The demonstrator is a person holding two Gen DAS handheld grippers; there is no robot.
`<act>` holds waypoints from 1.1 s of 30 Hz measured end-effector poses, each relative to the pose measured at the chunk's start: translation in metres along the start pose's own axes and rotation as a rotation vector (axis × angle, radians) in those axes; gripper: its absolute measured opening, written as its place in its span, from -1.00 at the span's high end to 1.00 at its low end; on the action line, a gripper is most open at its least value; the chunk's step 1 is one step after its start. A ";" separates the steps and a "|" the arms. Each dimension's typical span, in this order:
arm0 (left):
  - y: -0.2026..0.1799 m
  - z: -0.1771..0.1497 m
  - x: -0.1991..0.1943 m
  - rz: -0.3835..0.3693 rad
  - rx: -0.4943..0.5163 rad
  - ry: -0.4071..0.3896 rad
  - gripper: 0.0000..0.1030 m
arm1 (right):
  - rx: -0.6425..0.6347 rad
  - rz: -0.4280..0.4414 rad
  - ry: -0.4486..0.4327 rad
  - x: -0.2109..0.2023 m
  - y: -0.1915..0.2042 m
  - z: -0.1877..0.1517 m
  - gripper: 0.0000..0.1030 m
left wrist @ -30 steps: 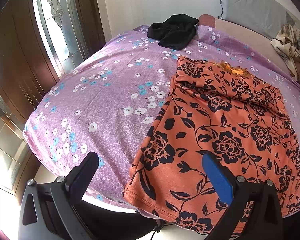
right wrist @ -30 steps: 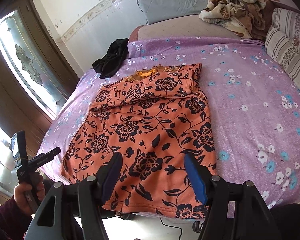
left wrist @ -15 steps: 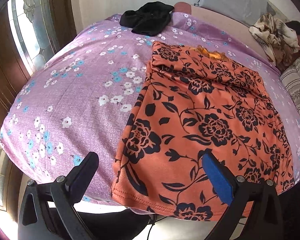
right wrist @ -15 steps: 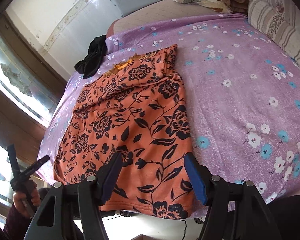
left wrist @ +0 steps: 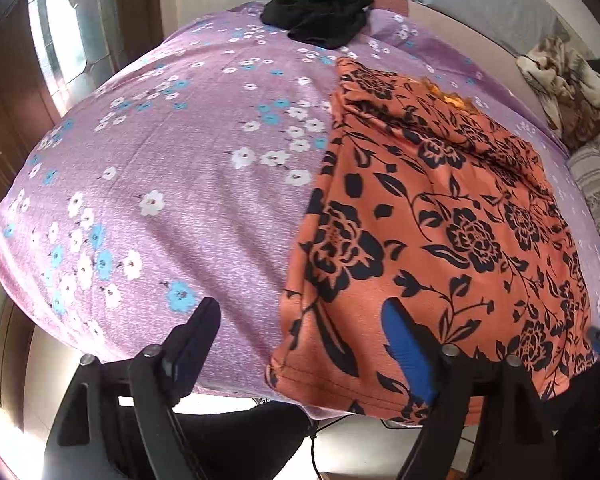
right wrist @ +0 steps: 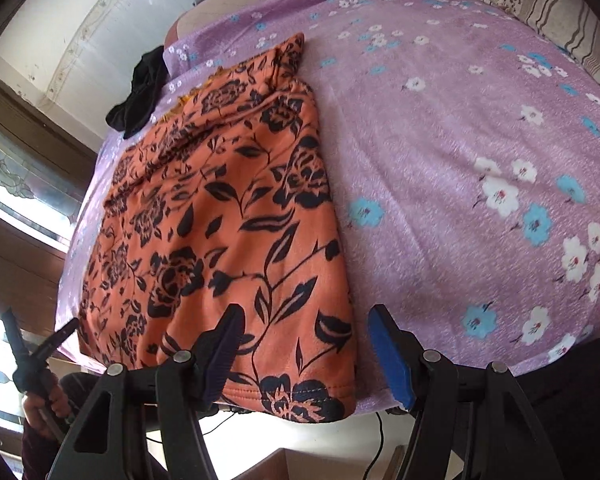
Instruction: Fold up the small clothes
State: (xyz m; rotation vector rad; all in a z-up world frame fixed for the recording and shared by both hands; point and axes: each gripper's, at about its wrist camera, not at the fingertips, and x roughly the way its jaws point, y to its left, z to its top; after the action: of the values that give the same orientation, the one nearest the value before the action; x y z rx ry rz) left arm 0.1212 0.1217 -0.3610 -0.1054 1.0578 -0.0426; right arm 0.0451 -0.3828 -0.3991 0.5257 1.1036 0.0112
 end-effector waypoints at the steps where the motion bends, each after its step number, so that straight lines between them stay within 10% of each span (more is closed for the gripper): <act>1: 0.004 0.000 -0.001 -0.002 -0.019 0.002 -0.67 | -0.002 -0.006 0.022 0.008 0.002 -0.005 -0.30; 3: 0.010 0.001 0.003 -0.015 -0.037 0.036 -0.67 | -0.032 -0.046 -0.007 0.012 0.012 -0.014 -0.27; 6: 0.007 -0.002 0.015 -0.019 -0.016 0.098 -0.67 | -0.109 -0.053 -0.018 0.011 0.027 -0.020 0.47; 8: 0.002 -0.005 0.020 -0.042 0.006 0.116 -0.62 | -0.113 -0.053 -0.024 0.010 0.029 -0.020 0.48; 9: 0.000 -0.007 0.021 -0.062 0.014 0.122 -0.48 | -0.100 -0.060 -0.017 0.012 0.028 -0.020 0.49; 11: -0.006 -0.010 0.024 -0.100 0.039 0.140 0.45 | -0.045 -0.035 -0.001 0.014 0.019 -0.017 0.46; 16: -0.010 -0.008 0.025 -0.114 0.047 0.126 0.63 | -0.065 -0.036 0.010 0.017 0.025 -0.016 0.37; 19: -0.005 -0.003 0.023 -0.168 -0.004 0.121 0.84 | -0.144 -0.085 -0.017 0.016 0.036 -0.020 0.80; 33: -0.017 0.120 -0.043 -0.325 0.036 -0.061 0.86 | 0.095 0.444 -0.158 -0.057 0.027 0.080 0.83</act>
State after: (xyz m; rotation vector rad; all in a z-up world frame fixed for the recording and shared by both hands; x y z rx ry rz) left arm 0.2047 0.1161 -0.2636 -0.2436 0.9701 -0.3500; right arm 0.0930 -0.4062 -0.3129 0.8347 0.8192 0.3013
